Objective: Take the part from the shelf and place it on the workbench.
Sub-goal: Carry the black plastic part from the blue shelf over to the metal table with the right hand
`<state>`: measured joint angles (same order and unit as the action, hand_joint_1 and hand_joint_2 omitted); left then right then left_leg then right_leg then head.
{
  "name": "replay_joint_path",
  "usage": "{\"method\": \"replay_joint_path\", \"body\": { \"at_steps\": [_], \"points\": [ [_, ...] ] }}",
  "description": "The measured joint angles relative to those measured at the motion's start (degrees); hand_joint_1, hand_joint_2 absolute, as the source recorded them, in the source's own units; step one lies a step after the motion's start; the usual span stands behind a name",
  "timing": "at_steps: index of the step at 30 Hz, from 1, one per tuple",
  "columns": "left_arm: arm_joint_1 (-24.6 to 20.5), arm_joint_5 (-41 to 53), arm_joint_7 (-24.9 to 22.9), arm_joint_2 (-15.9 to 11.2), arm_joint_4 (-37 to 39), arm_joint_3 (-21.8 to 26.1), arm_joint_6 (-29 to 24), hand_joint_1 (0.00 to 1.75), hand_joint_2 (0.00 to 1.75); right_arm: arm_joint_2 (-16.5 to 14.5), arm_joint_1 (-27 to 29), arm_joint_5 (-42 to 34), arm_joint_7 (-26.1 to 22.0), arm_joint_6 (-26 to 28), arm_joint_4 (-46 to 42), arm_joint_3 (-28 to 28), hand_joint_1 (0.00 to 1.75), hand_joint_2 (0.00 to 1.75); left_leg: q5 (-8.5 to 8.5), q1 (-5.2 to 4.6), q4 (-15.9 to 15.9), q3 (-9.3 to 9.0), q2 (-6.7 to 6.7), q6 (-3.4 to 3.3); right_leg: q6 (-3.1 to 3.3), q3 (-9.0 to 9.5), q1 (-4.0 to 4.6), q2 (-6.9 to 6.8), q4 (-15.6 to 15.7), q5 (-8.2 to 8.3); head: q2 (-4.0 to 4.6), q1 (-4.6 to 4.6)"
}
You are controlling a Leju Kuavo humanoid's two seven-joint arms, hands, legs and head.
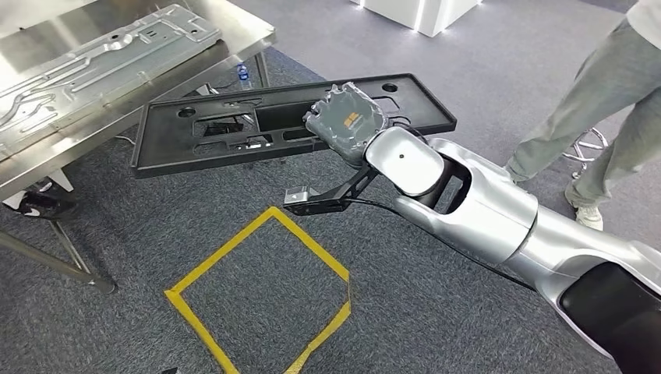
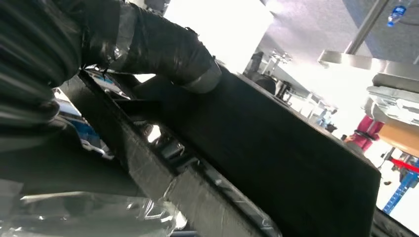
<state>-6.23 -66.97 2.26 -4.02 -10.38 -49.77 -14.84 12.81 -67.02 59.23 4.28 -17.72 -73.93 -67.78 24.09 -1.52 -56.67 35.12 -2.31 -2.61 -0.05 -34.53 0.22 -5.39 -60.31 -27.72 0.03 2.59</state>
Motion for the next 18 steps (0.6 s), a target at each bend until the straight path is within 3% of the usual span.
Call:
{"method": "replay_joint_path", "body": {
  "at_steps": [2, 3, 5, 6, 7, 9, 11, 13, 15, 18],
  "points": [
    [0.0, 0.1, -0.1, 0.1, 0.0, 0.0, 0.0, 0.0, 1.75, 0.0, -0.2, 0.1, 0.0, 0.0, 0.0, 0.0, 1.75, 1.75, -0.35, 0.53, 0.6, -0.37, 1.17, -0.09, -0.37, -2.48, -0.28, 3.6, -5.6, -2.79, 0.0, -0.14],
    [0.0, 0.1, -0.2, 0.1, 0.0, 0.0, 0.0, 0.0, 1.75, 0.1, -0.2, 0.2, 0.0, 0.0, 0.1, 0.0, 1.75, 1.75, -0.37, 0.69, 0.6, -0.33, 1.91, -0.18, -0.55, -4.45, -0.39, 4.74, -9.5, -4.39, 0.0, -0.15],
    [-0.1, 0.1, -0.2, 0.2, 0.0, 0.0, 0.0, 0.0, 1.75, 0.3, 0.1, 0.2, 0.0, -0.1, 0.1, 0.0, 1.75, 1.75, -0.29, 0.94, 0.2, -0.17, 3.66, -0.14, -1.05, -7.18, -0.71, 5.32, -14.5, -5.48, 0.01, -0.18],
    [-0.1, 0.1, -0.2, 0.3, 0.0, 0.0, 0.0, 0.0, 1.75, 0.3, 0.2, 0.2, 0.0, -0.2, 0.2, 0.0, 1.75, 1.75, -0.18, 1.12, -0.1, -0.05, 4.61, 0.03, -1.33, -7.17, -0.95, 5.38, -14.0, -4.48, 0.01, -0.17],
    [-0.1, 0.1, -0.1, 0.3, 0.0, 0.0, 0.1, 0.0, 1.75, 0.3, 0.2, 0.2, 0.0, -0.3, 0.2, 0.0, 1.75, 1.75, 0.01, 1.36, -0.6, 0.09, 5.5, 0.32, -1.62, -6.03, -1.26, 5.55, -11.4, -2.63, 0.01, -0.19],
    [0.0, 0.1, 0.0, 0.3, 0.0, 0.0, 0.1, 0.0, 1.75, 0.4, 0.1, 0.3, 0.0, -0.4, 0.2, 0.0, 1.75, 1.75, 0.68, 1.77, -2.1, 0.77, 7.16, 1.25, -2.26, -2.74, -1.99, 7.3, -4.3, 0.36, 0.01, -0.24],
    [0.0, 0.1, 0.1, 0.2, 0.0, 0.0, 0.2, 0.0, 1.75, 0.5, -0.1, 0.4, 0.1, -0.5, 0.1, 0.0, 1.75, 1.75, 1.04, 1.91, -3.3, 1.82, 8.44, 2.02, -2.18, -1.25, -2.21, 8.63, -1.1, 0.88, 0.0, -0.18],
    [0.2, 0.1, 0.2, 0.1, 0.0, -0.1, 0.3, 0.0, 1.75, 0.4, -0.1, 0.4, 0.2, -0.5, 0.1, 0.0, 1.75, 1.75, 0.82, 2.06, -3.4, 2.53, 9.55, 2.5, -1.37, -1.33, -2.06, 7.8, -1.1, 0.85, 0.0, -0.03],
    [0.5, 0.1, 0.2, 0.2, 0.0, -0.1, 0.5, 0.0, 1.75, 0.4, -0.1, 0.5, 0.3, -0.5, 0.1, 0.0, 1.75, 1.75, 1.35, 2.05, -4.4, 3.24, 8.15, 2.99, -0.59, -1.19, -2.08, 6.56, -0.9, 0.99, 0.01, 0.25],
    [0.3, 0.3, 0.5, 0.3, 0.0, -0.1, 0.3, 0.0, 1.75, 0.3, -0.4, 0.6, 0.4, -0.5, 0.1, 0.0, 1.75, 1.75, 5.3, 2.06, -12.5, 7.23, 3.46, 3.72, 0.16, -0.98, -1.95, 4.79, -0.6, 0.98, 0.01, 0.87]
  ]
}}
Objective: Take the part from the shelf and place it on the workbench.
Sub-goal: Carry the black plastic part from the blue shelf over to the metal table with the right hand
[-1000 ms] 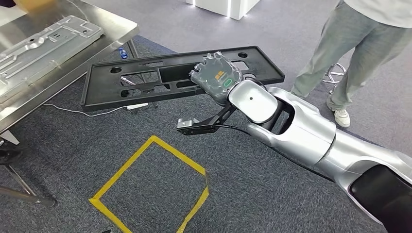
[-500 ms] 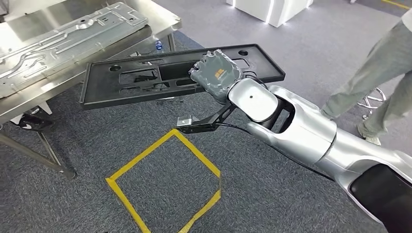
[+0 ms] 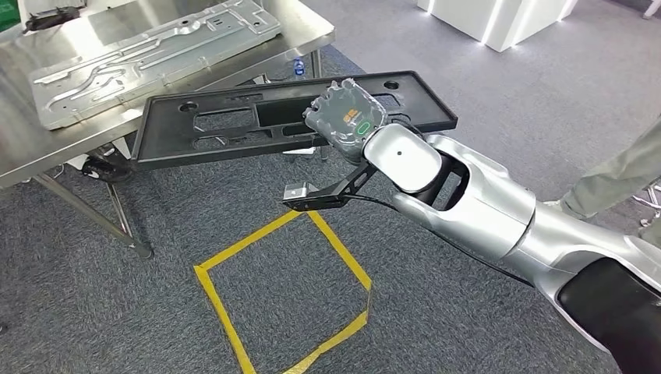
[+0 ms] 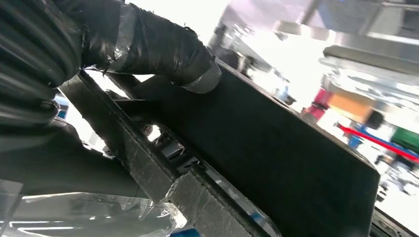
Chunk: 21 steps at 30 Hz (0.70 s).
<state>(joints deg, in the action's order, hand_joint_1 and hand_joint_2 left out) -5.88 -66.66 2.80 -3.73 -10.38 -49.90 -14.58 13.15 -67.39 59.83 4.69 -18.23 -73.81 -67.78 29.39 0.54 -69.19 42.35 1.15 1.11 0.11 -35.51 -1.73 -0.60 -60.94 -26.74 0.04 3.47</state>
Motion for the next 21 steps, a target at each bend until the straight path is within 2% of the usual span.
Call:
{"method": "replay_joint_path", "body": {
  "at_steps": [1, 2, 3, 4, 5, 7, 8, 11, 12, 13, 14, 16, 17, 18, 19, 20, 21],
  "points": [
    [-0.1, 0.1, 0.2, 0.0, 0.0, 0.0, -0.2, 0.0, 1.75, 0.0, 0.0, 0.0, 0.0, 0.0, 0.0, 0.0, 1.75, 1.75, 1.17, 0.1, -3.3, 1.71, -0.55, 0.15, 0.1, 0.02, 0.06, -0.65, 0.0, -0.07, 0.0, 0.05],
    [-0.2, 0.3, 0.5, 0.0, 0.0, -0.1, -0.3, 0.0, 1.75, 0.0, 0.0, 0.0, 0.0, 0.0, 0.0, 0.0, 1.75, 1.75, 1.5, 0.15, -5.3, 2.83, -0.75, 0.21, 0.17, 0.05, 0.09, -1.33, 0.0, -0.16, 0.0, 0.06],
    [-0.2, 0.4, 0.7, 0.0, 0.0, -0.1, -0.4, 0.0, 1.75, 0.0, 0.0, 0.0, 0.0, 0.0, 0.1, 0.0, 1.75, 1.75, 1.02, 0.16, -5.6, 3.13, -0.82, 0.18, 0.19, 0.11, 0.1, -1.95, 0.0, -0.26, 0.0, 0.09],
    [-0.2, 0.5, 0.8, 0.0, 0.0, -0.1, -0.5, 0.0, 1.75, 0.0, 0.0, 0.0, 0.0, 0.0, 0.1, 0.0, 1.75, 1.75, -0.45, 0.16, -3.6, 2.2, -0.87, 0.08, 0.13, 0.23, 0.12, -2.4, 0.0, -0.4, 0.0, 0.1],
    [-0.1, 0.5, 0.9, 0.0, 0.0, -0.1, -0.5, 0.0, 1.75, 0.0, 0.0, 0.0, 0.0, 0.0, 0.1, 0.0, 1.75, 1.75, -2.47, 0.14, 0.0, 0.3, -0.97, -0.11, 0.02, 0.43, 0.15, -2.8, 0.0, -0.55, 0.0, 0.08],
    [-0.1, 0.5, 0.7, 0.0, 0.0, -0.1, -0.5, 0.0, 1.75, 0.1, 0.0, 0.0, 0.0, 0.1, 0.2, 0.0, 1.75, 1.75, -4.86, -0.25, 7.3, -3.67, -1.57, -0.64, -0.33, 0.88, 0.26, -3.46, 0.3, -0.75, -0.01, 0.06],
    [-0.1, 0.5, 0.6, -0.1, 0.0, -0.1, -0.5, 0.0, 1.75, 0.1, 0.0, 0.0, 0.0, 0.1, 0.2, 0.0, 1.75, 1.75, -5.17, -0.54, 9.2, -4.77, -1.79, -0.95, -0.56, 1.02, 0.3, -3.77, 0.6, -0.72, -0.01, 0.06],
    [0.0, 0.5, 0.0, -0.1, 0.0, -0.2, -0.5, 0.0, 1.75, 0.1, 0.0, 0.0, 0.0, 0.3, 0.2, 0.0, 1.75, 1.75, -5.05, -1.04, 10.6, -5.41, -1.74, -1.64, -1.41, 1.53, 0.48, -4.26, 1.6, -0.44, -0.01, 0.06],
    [0.1, 0.5, -0.1, -0.1, 0.0, -0.2, -0.5, 0.0, 1.75, 0.1, 0.0, 0.0, 0.0, 0.3, 0.2, 0.0, 1.75, 1.75, -5.17, -0.84, 11.1, -5.8, -1.69, -1.82, -1.69, 1.71, 0.47, -4.01, 1.7, -0.57, -0.01, -0.04],
    [0.2, 0.5, -0.2, -0.1, 0.0, -0.2, -0.5, 0.0, 1.75, 0.1, 0.0, 0.0, 0.0, 0.3, 0.2, 0.0, 1.75, 1.75, -5.3, -0.64, 11.7, -6.33, -1.61, -2.04, -1.91, 1.51, 0.51, -3.21, 1.1, -1.11, -0.01, -0.16],
    [0.1, 0.5, -0.2, -0.1, 0.0, -0.2, -0.5, 0.0, 1.75, 0.1, -0.1, 0.0, 0.0, 0.3, 0.2, 0.0, 1.75, 1.75, -5.41, -0.46, 12.3, -6.85, -1.53, -2.28, -2.03, 0.64, 0.56, -2.14, -0.9, -2.17, -0.01, -0.32],
    [-0.1, 0.5, -0.2, -0.1, 0.0, -0.2, -0.5, 0.0, 1.75, 0.1, 0.0, 0.0, 0.0, 0.4, 0.3, 0.0, 1.75, 1.75, -5.31, -0.39, 12.5, -7.3, -1.27, -2.74, -1.95, -3.16, 0.64, -0.08, -8.1, -5.18, -0.01, -0.67],
    [-0.2, 0.5, -0.2, -0.1, 0.0, -0.2, -0.5, 0.0, 1.75, 0.1, 0.1, 0.0, 0.0, 0.4, 0.4, 0.0, 1.75, 1.75, -5.18, -0.47, 12.4, -7.31, -1.06, -2.92, -1.92, -5.25, 0.7, 0.31, -11.6, -6.19, 0.0, -0.78],
    [-0.3, 0.5, -0.2, -0.1, 0.0, -0.2, -0.6, 0.0, 1.75, 0.2, 0.3, 0.0, 0.0, 0.4, 0.5, 0.0, 1.75, 1.75, -5.0, -0.53, 12.2, -7.33, -0.78, -3.02, -1.89, -6.63, 0.72, 0.45, -13.6, -6.22, -0.01, -0.84],
    [-0.4, 0.5, -0.2, -0.1, 0.0, -0.2, -0.6, 0.0, 1.75, 0.2, 0.5, 0.0, -0.1, 0.4, 0.6, 0.0, 1.75, 1.75, -4.79, -0.58, 11.9, -7.35, -0.44, -3.03, -1.83, -7.05, 0.71, 0.49, -13.6, -5.23, -0.01, -0.88],
    [-0.4, 0.5, -0.2, -0.1, 0.0, -0.3, -0.6, 0.0, 1.75, 0.2, 0.6, 0.0, -0.1, 0.4, 0.6, 0.0, 1.75, 1.75, -4.53, -0.58, 11.6, -7.39, -0.1, -2.96, -1.72, -6.23, 0.68, 0.51, -11.1, -3.24, -0.01, -0.9],
    [-0.3, 0.5, -0.2, -0.1, 0.0, -0.3, -0.7, 0.0, 1.75, 0.2, 0.6, 0.0, -0.2, 0.4, 0.7, 0.0, 1.75, 1.75, -4.19, -0.57, 11.1, -7.38, 0.24, -2.8, -1.56, -4.72, 0.66, 0.57, -7.3, -1.04, -0.01, -0.92]
  ]
}}
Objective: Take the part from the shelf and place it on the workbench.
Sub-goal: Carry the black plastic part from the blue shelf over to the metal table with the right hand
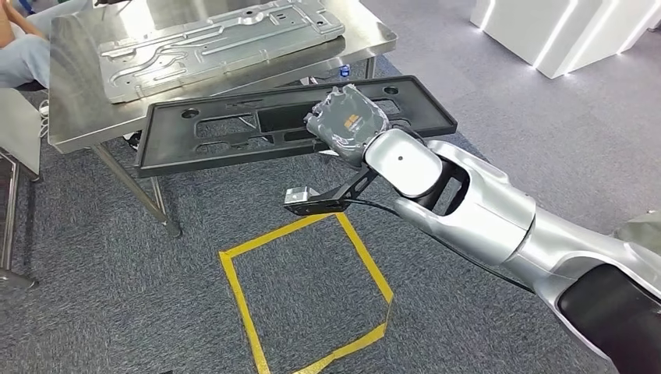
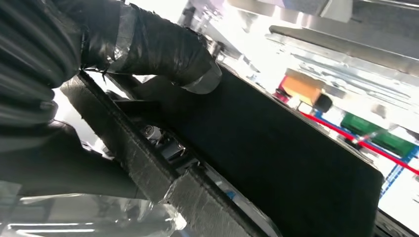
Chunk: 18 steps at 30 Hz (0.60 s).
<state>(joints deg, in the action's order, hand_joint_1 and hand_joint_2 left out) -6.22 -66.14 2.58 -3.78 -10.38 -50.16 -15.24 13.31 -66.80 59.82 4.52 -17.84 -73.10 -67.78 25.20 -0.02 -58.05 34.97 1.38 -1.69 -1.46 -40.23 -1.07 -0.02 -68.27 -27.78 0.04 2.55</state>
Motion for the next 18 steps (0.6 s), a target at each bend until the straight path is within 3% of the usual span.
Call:
{"method": "replay_joint_path", "body": {
  "at_steps": [2, 3, 7, 9, 11, 12, 13, 14, 16, 18],
  "points": [
    [0.0, 0.0, 0.0, 0.0, 0.0, 0.0, -0.1, 0.0, 1.75, 0.0, -0.1, 0.0, -0.1, 0.0, 0.1, 0.0, 1.75, 1.75, 0.58, -0.15, -0.9, 0.42, 0.56, 0.46, 0.31, 2.76, 0.01, 0.32, 6.1, 2.35, 0.0, 0.03],
    [0.0, 0.0, -0.1, 0.0, 0.0, 0.0, -0.1, 0.0, 1.75, 0.0, -0.1, 0.0, -0.2, 0.1, 0.1, 0.0, 1.75, 1.75, 0.73, -0.18, -1.3, 0.71, 0.75, 0.7, 0.44, 3.3, 0.08, 0.45, 7.4, 2.48, 0.0, 0.07],
    [0.3, -0.1, -0.4, 0.0, 0.0, 0.0, -0.1, 0.0, 1.75, -0.1, 0.0, -0.1, -0.2, 0.1, 0.3, 0.0, 1.75, 1.75, 1.36, -0.06, -2.2, 1.31, 0.61, 1.78, 1.24, 3.67, -0.03, 0.2, 8.1, 2.52, -0.01, 0.25],
    [0.3, -0.1, -0.8, 0.1, 0.0, -0.1, -0.1, 0.0, 1.75, -0.1, -0.1, -0.1, -0.2, 0.2, 0.3, 0.0, 1.75, 1.75, 3.91, 0.13, -6.7, 3.28, -0.28, 2.49, 1.62, 4.07, -0.29, 0.07, 8.5, 2.62, 0.0, 0.53],
    [0.1, -0.1, -1.3, 0.1, 0.0, -0.4, -0.2, 0.0, 1.75, -0.2, -0.1, -0.1, -0.3, 0.3, 0.4, 0.0, 1.75, 1.75, 6.82, 0.42, -14.1, 6.93, -0.78, 3.04, 1.78, 4.23, -0.31, -0.03, 8.6, 2.54, 0.01, 0.73],
    [0.0, -0.1, -1.6, 0.1, 0.0, -0.5, -0.2, 0.0, 1.75, -0.2, 0.0, -0.1, -0.3, 0.3, 0.4, 0.0, 1.75, 1.75, 7.35, 0.52, -16.6, 8.35, -0.89, 3.18, 1.81, 4.29, -0.32, -0.08, 8.5, 2.48, 0.01, 0.75],
    [0.0, 0.0, -1.8, 0.1, 0.0, -0.5, -0.3, 0.0, 1.75, -0.2, 0.1, -0.1, -0.3, 0.3, 0.4, 0.0, 1.75, 1.75, 6.69, 0.6, -16.9, 8.78, -0.96, 3.23, 1.82, 4.38, -0.32, -0.11, 8.5, 2.42, 0.0, 0.78],
    [0.1, 0.0, -2.0, 0.1, 0.0, -0.5, -0.3, 0.0, 1.75, -0.2, 0.2, -0.2, -0.3, 0.3, 0.5, 0.0, 1.75, 1.75, 4.99, 0.65, -14.9, 8.06, -1.01, 3.17, 1.78, 4.51, -0.32, -0.12, 8.5, 2.35, 0.0, 0.77],
    [0.2, 0.0, -2.1, 0.1, 0.0, -0.6, -0.4, 0.0, 1.75, -0.2, 0.2, -0.2, -0.3, 0.4, 0.6, 0.0, 1.75, 1.75, 0.88, 0.58, -6.9, 4.34, -1.17, 2.81, 1.56, 4.85, -0.29, -0.11, 8.6, 2.18, 0.0, 0.75],
    [0.0, -0.1, -2.0, 0.0, 0.0, -0.6, -0.5, 0.0, 1.75, -0.2, 0.1, -0.2, -0.3, 0.5, 0.6, 0.0, 1.75, 1.75, -0.68, 0.21, -1.4, 1.7, -1.23, 2.23, 1.09, 4.95, -0.16, -0.14, 8.8, 2.13, 0.01, 0.73]
  ]
}}
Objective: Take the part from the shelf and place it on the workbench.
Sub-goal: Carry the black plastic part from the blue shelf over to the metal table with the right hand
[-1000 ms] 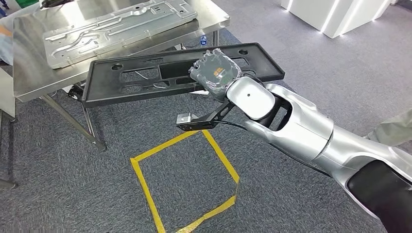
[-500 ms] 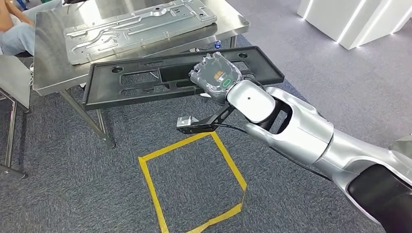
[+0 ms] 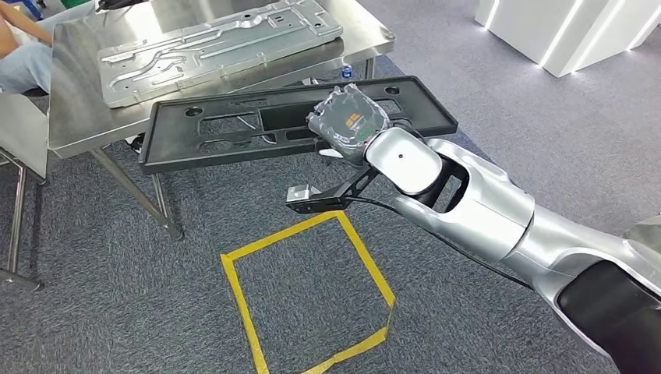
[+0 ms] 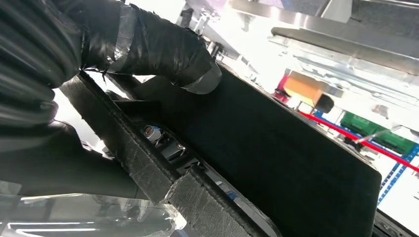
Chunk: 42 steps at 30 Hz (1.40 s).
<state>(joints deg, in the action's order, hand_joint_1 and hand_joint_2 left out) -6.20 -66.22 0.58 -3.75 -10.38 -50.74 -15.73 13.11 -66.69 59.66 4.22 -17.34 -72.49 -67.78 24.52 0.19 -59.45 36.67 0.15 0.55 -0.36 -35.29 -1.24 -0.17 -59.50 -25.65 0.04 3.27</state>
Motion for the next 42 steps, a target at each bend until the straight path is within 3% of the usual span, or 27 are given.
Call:
{"method": "replay_joint_path", "body": {
  "at_steps": [3, 5, 8, 9, 10, 11, 13, 15, 17, 20, 22, 24, 25, 26, 27, 28, 30, 33, 35, 37, 39, 40, 41, 42],
  "points": [
    [-0.2, -0.1, 0.3, 0.0, 0.0, 0.0, -0.3, 0.0, 1.75, 0.0, 0.0, 0.0, 0.0, 0.1, 0.1, 0.0, 1.75, 1.75, 0.0, -0.22, 1.2, -0.57, 0.21, -0.87, -0.95, 0.17, 0.11, -0.2, 0.4, 0.01, -0.01, -0.02],
    [-0.1, -0.1, 0.4, 0.0, 0.0, 0.0, -0.4, 0.0, 1.75, 0.0, 0.0, -0.1, 0.0, 0.1, 0.1, 0.0, 1.75, 1.75, -0.33, 0.02, 2.1, -1.14, 0.22, -1.54, -1.34, -0.43, 0.17, -0.18, -1.2, -1.29, -0.01, -0.08],
    [-0.1, -0.1, 0.6, 0.1, 0.0, -0.1, -0.8, 0.0, 1.75, 0.0, 0.1, -0.1, -0.1, 0.4, 0.3, 0.0, 1.75, 1.75, -0.41, 0.03, 2.3, -1.41, 0.22, -2.14, -1.31, -5.32, 0.35, 0.05, -11.5, -6.23, 0.0, -0.19],
    [-0.1, 0.0, 0.7, 0.1, 0.0, -0.1, -0.9, 0.0, 1.75, 0.0, 0.2, -0.1, -0.1, 0.4, 0.3, 0.0, 1.75, 1.75, -0.36, -0.03, 2.3, -1.4, 0.26, -2.22, -1.31, -6.94, 0.36, 0.08, -14.6, -7.08, 0.0, -0.21],
    [-0.1, 0.0, 0.8, 0.1, 0.0, -0.1, -1.0, 0.0, 1.75, 0.0, 0.4, -0.1, -0.1, 0.4, 0.4, 0.0, 1.75, 1.75, -0.27, -0.07, 2.1, -1.4, 0.33, -2.28, -1.29, -7.68, 0.35, 0.09, -15.8, -6.84, 0.0, -0.21],
    [-0.1, 0.0, 0.9, 0.1, 0.0, -0.1, -1.1, 0.0, 1.75, 0.0, 0.5, -0.1, -0.1, 0.5, 0.5, 0.0, 1.75, 1.75, -0.16, -0.09, 1.9, -1.4, 0.45, -2.26, -1.23, -7.27, 0.32, 0.08, -14.6, -5.52, 0.0, -0.22],
    [-0.1, 0.1, 1.0, 0.1, 0.0, -0.1, -1.3, 0.0, 1.75, 0.0, 0.5, -0.1, -0.1, 0.5, 0.6, 0.0, 1.75, 1.75, 0.27, -0.07, 1.3, -1.36, 0.76, -2.02, -0.94, -3.92, 0.26, 0.12, -7.4, -1.8, 0.0, -0.22],
    [-0.1, 0.1, 1.1, 0.0, 0.0, -0.1, -1.4, 0.0, 1.75, -0.1, 0.4, -0.1, -0.1, 0.6, 0.6, 0.0, 1.75, 1.75, 0.72, -0.27, 0.5, -0.99, 1.01, -1.49, -0.62, -1.07, 0.38, 0.18, -1.8, -0.1, 0.0, -0.19],
    [-0.1, 0.1, 1.1, 0.0, 0.0, -0.1, -1.5, 0.0, 1.75, -0.3, 0.4, -0.1, -0.2, 0.8, 0.7, 0.0, 1.75, 1.75, 0.79, -0.37, 0.2, -0.69, 1.12, -0.95, -0.32, -0.59, 0.6, 0.23, -0.7, -0.06, -0.01, -0.11],
    [0.0, 0.1, 1.1, 0.0, 0.0, -0.1, -1.5, 0.0, 1.75, -0.6, 0.3, -0.1, -0.3, 0.9, 0.9, 0.0, 1.75, 1.75, 1.65, -0.18, -0.8, -0.23, 1.0, -0.14, 0.42, -0.51, 0.21, 0.17, -0.3, 0.31, 0.0, 0.02],
    [-0.1, 0.1, 1.1, 0.0, 0.0, -0.1, -1.5, 0.0, 1.75, -0.8, 0.3, -0.1, -0.4, 1.0, 1.0, 0.0, 1.75, 1.75, 4.43, 0.06, -5.5, 1.96, 0.64, 0.6, 0.79, -0.41, 0.02, 0.1, -0.1, 0.43, 0.0, 0.3],
    [-0.1, 0.1, 1.0, 0.0, 0.0, -0.1, -1.5, 0.0, 1.75, -0.9, 0.3, -0.1, -0.6, 1.1, 1.1, 0.0, 1.75, 1.75, 7.33, 0.31, -12.5, 5.33, 0.37, 1.17, 0.94, -0.45, 0.02, 0.05, -0.1, 0.4, 0.0, 0.43],
    [-0.1, 0.1, 1.0, 0.0, 0.0, -0.2, -1.5, 0.0, 1.75, -1.0, 0.3, -0.1, -0.6, 1.1, 1.2, 0.0, 1.75, 1.75, 7.64, 0.38, -14.5, 6.38, 0.3, 1.3, 0.95, -0.45, 0.03, 0.04, -0.1, 0.38, 0.0, 0.42],
    [0.0, 0.1, 0.9, 0.0, 0.0, -0.2, -1.5, 0.0, 1.75, -1.0, 0.4, -0.1, -0.6, 1.1, 1.3, 0.0, 1.75, 1.75, 6.86, 0.41, -14.4, 6.46, 0.25, 1.32, 0.94, -0.44, 0.04, 0.04, -0.1, 0.35, 0.0, 0.43],
    [0.0, 0.1, 0.8, 0.0, 0.0, -0.2, -1.5, 0.0, 1.75, -1.0, 0.4, -0.1, -0.7, 1.1, 1.4, 0.0, 1.75, 1.75, 5.13, 0.43, -12.1, 5.44, 0.23, 1.22, 0.91, -0.39, 0.04, 0.05, -0.1, 0.32, 0.0, 0.42],
    [0.1, 0.1, 0.7, 0.0, 0.0, -0.2, -1.5, 0.0, 1.75, -1.1, 0.4, -0.1, -0.7, 1.1, 1.5, 0.0, 1.75, 1.75, 2.96, 0.41, -8.1, 3.55, 0.2, 1.02, 0.85, -0.33, 0.04, 0.07, -0.1, 0.28, 0.0, 0.43],
    [0.0, 0.1, 0.7, -0.1, 0.0, -0.2, -1.5, 0.0, 1.75, -1.3, 0.3, -0.1, -0.7, 1.2, 1.6, 0.0, 1.75, 1.75, 0.66, 0.1, -1.2, 0.12, 0.16, 0.36, 0.54, -0.3, 0.13, 0.07, 0.0, 0.25, 0.0, 0.4],
    [-0.2, 0.2, 0.7, -0.2, 0.0, -0.2, -1.6, 0.0, 1.75, -1.4, 0.1, -0.1, -0.8, 1.3, 1.8, 0.0, 1.75, 1.75, 0.61, -0.47, 1.2, -0.96, 0.27, -0.73, -0.4, -0.28, 0.16, 0.01, 0.3, 0.33, 0.0, 0.39],
    [-0.1, 0.2, 0.8, -0.2, 0.0, -0.2, -1.5, 0.0, 1.75, -1.5, 0.1, -0.1, -0.8, 1.4, 1.9, 0.0, 1.75, 1.75, 0.3, -0.18, 2.0, -1.56, 0.23, -1.4, -0.99, -0.37, 0.24, 0.0, -0.1, -0.18, -0.01, 0.29],
    [-0.1, 0.2, 0.8, -0.2, 0.0, -0.2, -1.5, 0.0, 1.75, -1.5, 0.0, -0.1, -0.8, 1.5, 2.0, 0.0, 1.75, 1.75, 0.04, 0.08, 2.7, -2.15, 0.14, -2.0, -1.19, -2.43, 0.39, 0.08, -4.5, -2.61, -0.01, 0.01],
    [-0.1, 0.2, 0.9, -0.2, 0.0, -0.2, -1.5, 0.0, 1.75, -1.5, 0.1, -0.1, -0.8, 1.6, 2.2, 0.0, 1.75, 1.75, 0.23, -0.08, 2.5, -2.2, 0.14, -2.36, -1.17, -6.32, 0.45, 0.13, -12.2, -5.61, 0.0, -0.17],
    [-0.2, 0.2, 0.9, -0.2, 0.0, -0.2, -1.5, 0.0, 1.75, -1.5, 0.2, -0.1, -0.8, 1.6, 2.3, 0.0, 1.75, 1.75, 0.41, -0.13, 2.3, -2.2, 0.19, -2.46, -1.2, -7.82, 0.45, 0.12, -14.8, -6.05, 0.0, -0.17],
    [-0.2, 0.2, 0.9, -0.2, 0.0, -0.2, -1.5, 0.0, 1.75, -1.5, 0.4, -0.1, -0.8, 1.6, 2.4, 0.0, 1.75, 1.75, 0.64, -0.16, 2.0, -2.2, 0.27, -2.51, -1.22, -8.4, 0.44, 0.12, -15.3, -5.4, 0.0, -0.18],
    [-0.2, 0.2, 0.9, -0.2, 0.0, -0.2, -1.5, 0.0, 1.75, -1.5, 0.5, -0.1, -0.8, 1.6, 2.5, 0.0, 1.75, 1.75, 0.93, -0.16, 1.7, -2.2, 0.39, -2.46, -1.18, -7.86, 0.42, 0.11, -13.5, -3.75, 0.0, -0.19]
  ]
}}
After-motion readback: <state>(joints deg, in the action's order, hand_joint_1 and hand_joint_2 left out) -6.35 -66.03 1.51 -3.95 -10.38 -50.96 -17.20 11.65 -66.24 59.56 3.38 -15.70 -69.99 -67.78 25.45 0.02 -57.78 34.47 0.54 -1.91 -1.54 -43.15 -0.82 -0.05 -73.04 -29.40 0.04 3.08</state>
